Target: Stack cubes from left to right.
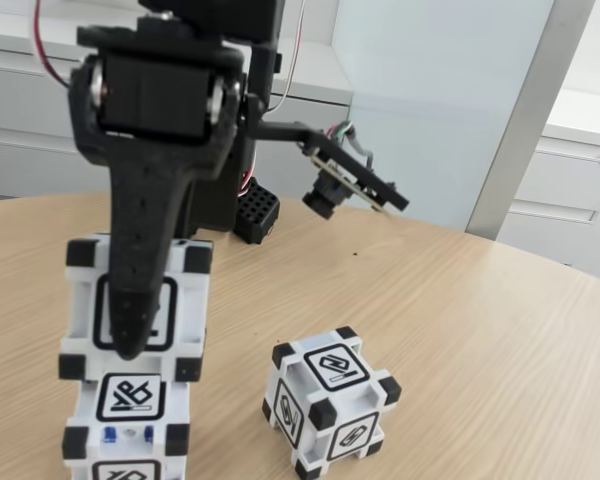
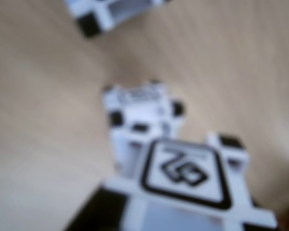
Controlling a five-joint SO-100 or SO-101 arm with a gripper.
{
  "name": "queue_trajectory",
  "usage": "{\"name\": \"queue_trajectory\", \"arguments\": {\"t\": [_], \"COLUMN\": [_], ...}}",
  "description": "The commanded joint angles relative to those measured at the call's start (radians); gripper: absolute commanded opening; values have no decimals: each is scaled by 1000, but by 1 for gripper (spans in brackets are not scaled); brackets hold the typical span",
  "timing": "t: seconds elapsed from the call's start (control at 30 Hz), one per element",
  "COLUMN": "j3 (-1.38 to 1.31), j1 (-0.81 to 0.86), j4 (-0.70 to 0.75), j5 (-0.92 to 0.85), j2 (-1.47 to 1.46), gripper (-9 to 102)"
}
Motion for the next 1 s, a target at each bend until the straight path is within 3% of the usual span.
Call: {"name": "queue_trajectory", "arguments": {"t": [0.0, 0.37, 0.67, 0.97], "j3": [-35, -38, -38, -52], "j1": [12, 12, 12, 12], "j4": [-14, -14, -12, 6], "j5": [-11, -21, -46, -49], "j2": [3, -84, -84, -66], "gripper": [21, 21, 41, 44]}}
